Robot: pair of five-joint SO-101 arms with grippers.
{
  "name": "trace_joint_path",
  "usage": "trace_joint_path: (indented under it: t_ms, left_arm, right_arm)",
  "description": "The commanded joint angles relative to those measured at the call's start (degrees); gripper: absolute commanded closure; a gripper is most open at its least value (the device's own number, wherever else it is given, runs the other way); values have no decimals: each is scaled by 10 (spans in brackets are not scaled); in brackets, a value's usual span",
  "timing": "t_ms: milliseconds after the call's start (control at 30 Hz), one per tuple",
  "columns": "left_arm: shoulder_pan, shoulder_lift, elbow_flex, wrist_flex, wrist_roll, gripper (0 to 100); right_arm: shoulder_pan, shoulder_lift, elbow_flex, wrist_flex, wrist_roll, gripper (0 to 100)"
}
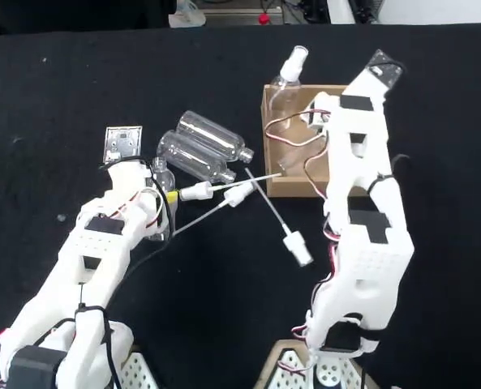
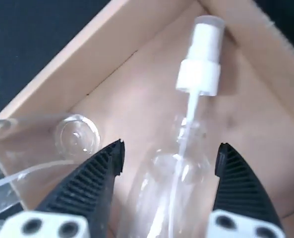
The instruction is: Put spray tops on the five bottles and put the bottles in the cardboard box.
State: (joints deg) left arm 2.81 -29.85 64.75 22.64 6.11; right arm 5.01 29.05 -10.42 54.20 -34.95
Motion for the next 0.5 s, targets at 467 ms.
trace_joint_path:
  t_ms: [467]
  left_arm:
    - [-8,-10,-2,-4,-1,784]
  right_arm:
    - [-11,5,4,7,-80,743]
